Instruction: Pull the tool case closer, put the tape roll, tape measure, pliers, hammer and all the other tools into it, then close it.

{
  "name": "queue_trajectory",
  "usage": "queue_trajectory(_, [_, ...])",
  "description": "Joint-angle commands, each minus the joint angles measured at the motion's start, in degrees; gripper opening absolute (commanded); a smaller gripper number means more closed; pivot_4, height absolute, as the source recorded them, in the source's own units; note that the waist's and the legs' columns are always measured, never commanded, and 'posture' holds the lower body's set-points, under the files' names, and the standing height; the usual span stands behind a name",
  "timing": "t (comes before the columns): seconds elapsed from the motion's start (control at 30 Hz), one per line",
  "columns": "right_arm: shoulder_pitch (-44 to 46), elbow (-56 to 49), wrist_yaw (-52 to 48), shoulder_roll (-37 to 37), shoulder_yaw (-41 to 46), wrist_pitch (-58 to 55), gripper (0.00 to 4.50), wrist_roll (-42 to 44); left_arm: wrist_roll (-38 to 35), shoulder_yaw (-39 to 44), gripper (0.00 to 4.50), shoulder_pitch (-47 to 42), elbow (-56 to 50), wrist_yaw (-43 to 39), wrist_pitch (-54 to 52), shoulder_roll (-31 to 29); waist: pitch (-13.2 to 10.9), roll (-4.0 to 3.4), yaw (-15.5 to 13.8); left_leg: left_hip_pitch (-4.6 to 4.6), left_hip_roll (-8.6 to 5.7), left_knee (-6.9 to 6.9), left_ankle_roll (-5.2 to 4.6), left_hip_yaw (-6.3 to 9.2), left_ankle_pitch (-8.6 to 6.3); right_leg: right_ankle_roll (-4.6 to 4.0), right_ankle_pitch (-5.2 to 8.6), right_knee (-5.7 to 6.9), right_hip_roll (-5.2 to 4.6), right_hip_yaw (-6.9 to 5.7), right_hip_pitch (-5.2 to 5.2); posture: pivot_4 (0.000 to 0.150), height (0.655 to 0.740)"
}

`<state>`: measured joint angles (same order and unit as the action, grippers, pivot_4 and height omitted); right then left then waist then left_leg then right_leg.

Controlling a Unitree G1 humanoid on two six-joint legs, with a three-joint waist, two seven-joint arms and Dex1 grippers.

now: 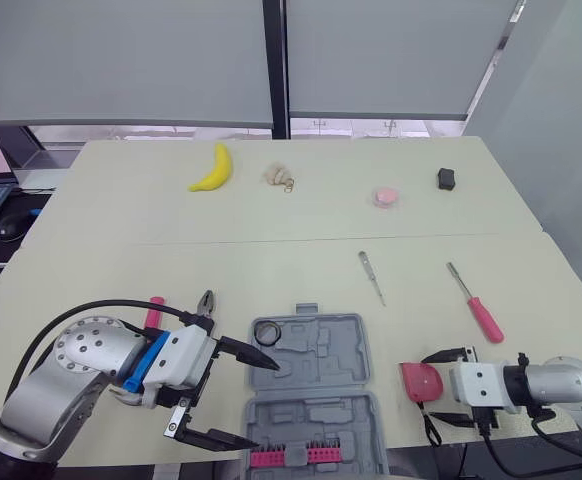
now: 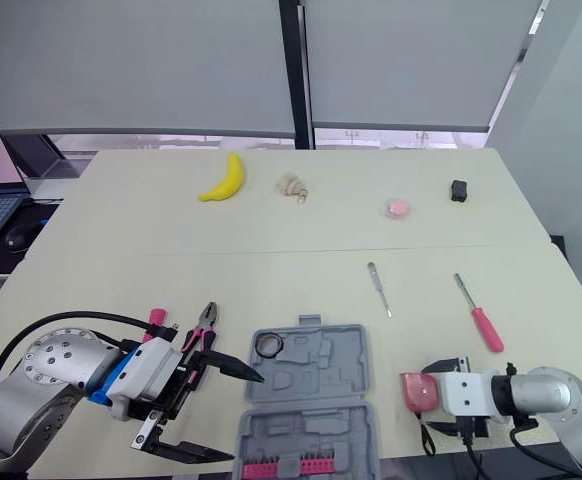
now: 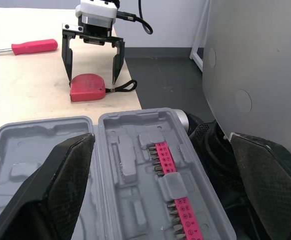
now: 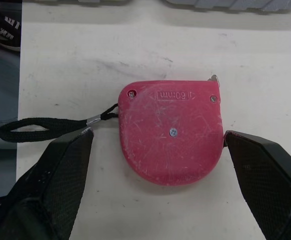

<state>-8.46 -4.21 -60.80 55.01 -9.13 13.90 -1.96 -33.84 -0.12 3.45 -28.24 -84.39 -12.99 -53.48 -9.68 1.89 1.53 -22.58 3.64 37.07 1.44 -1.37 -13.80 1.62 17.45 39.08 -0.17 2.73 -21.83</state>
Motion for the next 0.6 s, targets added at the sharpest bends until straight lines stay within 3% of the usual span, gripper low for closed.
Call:
queue_trajectory(0.03, [2.0, 1.5, -0.3, -0.6, -0.3, 2.0, 4.47, -0.1, -0.9, 1.0, 4.50, 0.5, -1.7, -0.2, 0.9, -0.3, 0.0, -0.01, 0.0, 0.00, 0.00, 0.00, 0.00, 0.00, 0.00, 0.00, 0.00, 0.00, 0.00, 0.00, 0.00, 0.150, 0.7274])
queue_trajectory(0.57, [7.7, 6.8, -2.2, -3.2, -4.5, 2.7, 4.47, -1.6, -0.3, 0.4, 4.50, 0.1, -0.4, -0.3, 1.8, 0.0, 0.0, -0.03, 0.0, 0.02, 0.01, 0.00, 0.00, 0.00, 0.00, -0.02, -0.01, 0.01, 0.01, -0.01, 0.01, 0.150, 0.7274])
queue_trajectory(0.6, [8.0, 7.0, -2.1, -3.3, -4.6, 3.0, 4.29, -1.7, -0.3, 0.4, 4.50, 0.0, -0.3, -0.3, 1.8, 0.0, 0.0, -0.03, 0.0, 0.02, 0.01, 0.00, 0.00, 0.00, 0.00, -0.02, -0.01, 0.00, 0.01, 0.00, 0.01, 0.150, 0.7274])
